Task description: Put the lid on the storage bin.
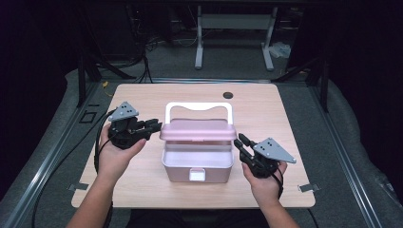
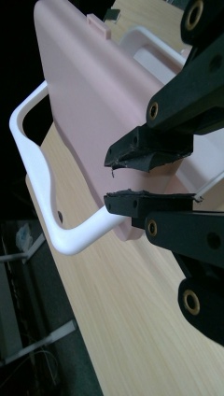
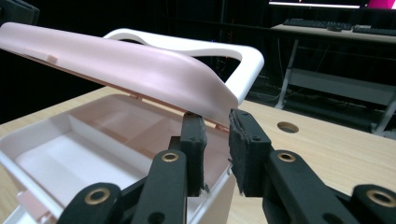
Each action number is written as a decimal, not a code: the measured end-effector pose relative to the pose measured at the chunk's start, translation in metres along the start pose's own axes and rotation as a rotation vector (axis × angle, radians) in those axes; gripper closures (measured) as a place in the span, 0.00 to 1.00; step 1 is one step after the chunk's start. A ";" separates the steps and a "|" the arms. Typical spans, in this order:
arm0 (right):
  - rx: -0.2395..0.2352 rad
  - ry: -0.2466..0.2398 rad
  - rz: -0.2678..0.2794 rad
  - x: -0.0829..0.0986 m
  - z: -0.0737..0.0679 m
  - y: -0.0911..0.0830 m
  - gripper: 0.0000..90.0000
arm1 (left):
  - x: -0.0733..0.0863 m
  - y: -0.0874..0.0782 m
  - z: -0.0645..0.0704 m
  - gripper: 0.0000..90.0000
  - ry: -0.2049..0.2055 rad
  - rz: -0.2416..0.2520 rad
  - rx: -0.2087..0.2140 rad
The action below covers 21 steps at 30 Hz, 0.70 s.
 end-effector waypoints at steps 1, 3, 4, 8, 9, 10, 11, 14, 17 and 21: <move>-0.001 0.001 -0.008 0.002 -0.001 -0.001 0.84 | 0.002 0.000 0.001 0.84 -0.003 0.000 0.005; -0.006 0.002 -0.015 0.007 -0.003 -0.003 0.83 | 0.007 0.001 0.004 0.83 -0.006 0.001 0.014; -0.010 0.007 -0.020 0.010 -0.004 -0.004 0.83 | 0.009 0.001 0.005 0.83 -0.008 -0.001 0.019; -0.015 0.011 -0.038 0.019 -0.007 -0.009 0.83 | 0.014 0.004 0.011 0.83 0.002 -0.014 0.034; -0.013 0.012 -0.045 0.020 -0.007 -0.011 0.83 | 0.015 0.005 0.012 0.83 0.002 -0.013 0.036; -0.015 0.015 -0.048 0.020 -0.007 -0.012 0.83 | 0.015 0.004 0.013 0.83 0.006 -0.014 0.040; -0.017 0.013 -0.049 0.021 -0.007 -0.013 0.82 | 0.015 0.004 0.014 0.83 0.007 -0.013 0.038; -0.021 0.004 -0.064 0.026 -0.008 -0.018 0.82 | 0.019 0.005 0.017 0.83 0.016 -0.017 0.038; -0.017 0.013 -0.059 0.027 -0.006 -0.026 0.82 | 0.029 0.008 0.017 0.83 0.019 -0.030 0.031; -0.007 0.026 -0.068 0.032 0.001 -0.034 0.82 | 0.043 0.011 0.017 0.83 0.012 -0.042 0.028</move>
Point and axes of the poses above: each handheld gripper's, and its own axes: y roughly forward along the jaws, x roughly out of its underside, z roughly to its right, the point moved 9 cm from there along y, roughly forward along the jaws, and after that the axes turned 9 degrees about -x, right-handed, at the moved point
